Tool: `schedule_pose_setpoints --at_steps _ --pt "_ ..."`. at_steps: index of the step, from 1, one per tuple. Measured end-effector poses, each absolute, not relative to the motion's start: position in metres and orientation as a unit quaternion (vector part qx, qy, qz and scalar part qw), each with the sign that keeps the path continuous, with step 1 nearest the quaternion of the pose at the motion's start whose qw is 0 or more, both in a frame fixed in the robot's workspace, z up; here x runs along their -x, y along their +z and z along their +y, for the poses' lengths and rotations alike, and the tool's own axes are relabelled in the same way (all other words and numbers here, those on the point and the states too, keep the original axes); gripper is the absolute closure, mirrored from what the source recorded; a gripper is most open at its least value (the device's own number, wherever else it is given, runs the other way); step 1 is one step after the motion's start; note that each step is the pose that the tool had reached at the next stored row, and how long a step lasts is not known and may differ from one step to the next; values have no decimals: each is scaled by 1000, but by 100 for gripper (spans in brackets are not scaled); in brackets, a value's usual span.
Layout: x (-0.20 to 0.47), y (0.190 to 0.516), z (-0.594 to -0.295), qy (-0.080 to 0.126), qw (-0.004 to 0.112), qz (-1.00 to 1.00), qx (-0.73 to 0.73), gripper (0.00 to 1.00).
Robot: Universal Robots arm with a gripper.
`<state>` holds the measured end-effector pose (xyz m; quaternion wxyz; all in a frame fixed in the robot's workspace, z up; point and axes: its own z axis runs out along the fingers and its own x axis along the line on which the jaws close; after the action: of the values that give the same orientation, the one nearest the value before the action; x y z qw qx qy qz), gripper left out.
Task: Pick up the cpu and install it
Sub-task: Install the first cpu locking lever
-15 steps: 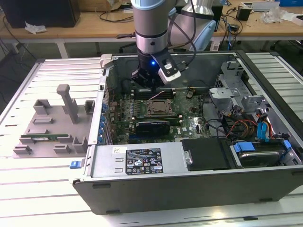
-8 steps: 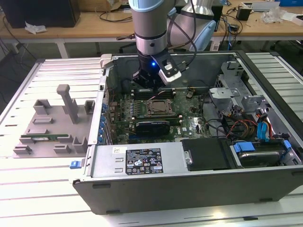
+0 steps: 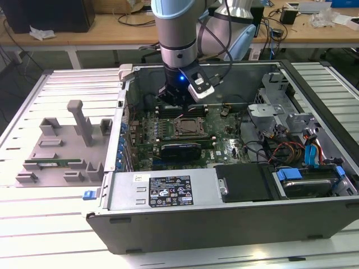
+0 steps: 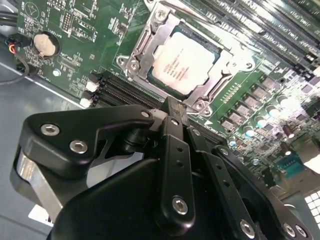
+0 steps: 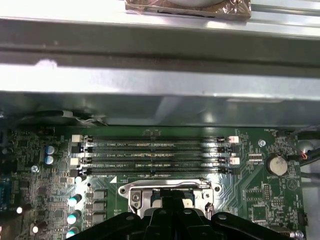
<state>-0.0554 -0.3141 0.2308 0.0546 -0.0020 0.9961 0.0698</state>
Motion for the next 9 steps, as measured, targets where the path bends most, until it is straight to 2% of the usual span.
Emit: schedule_pose_setpoints --at_steps 9 --pt "55 228 -307 70 55 996 2 89"
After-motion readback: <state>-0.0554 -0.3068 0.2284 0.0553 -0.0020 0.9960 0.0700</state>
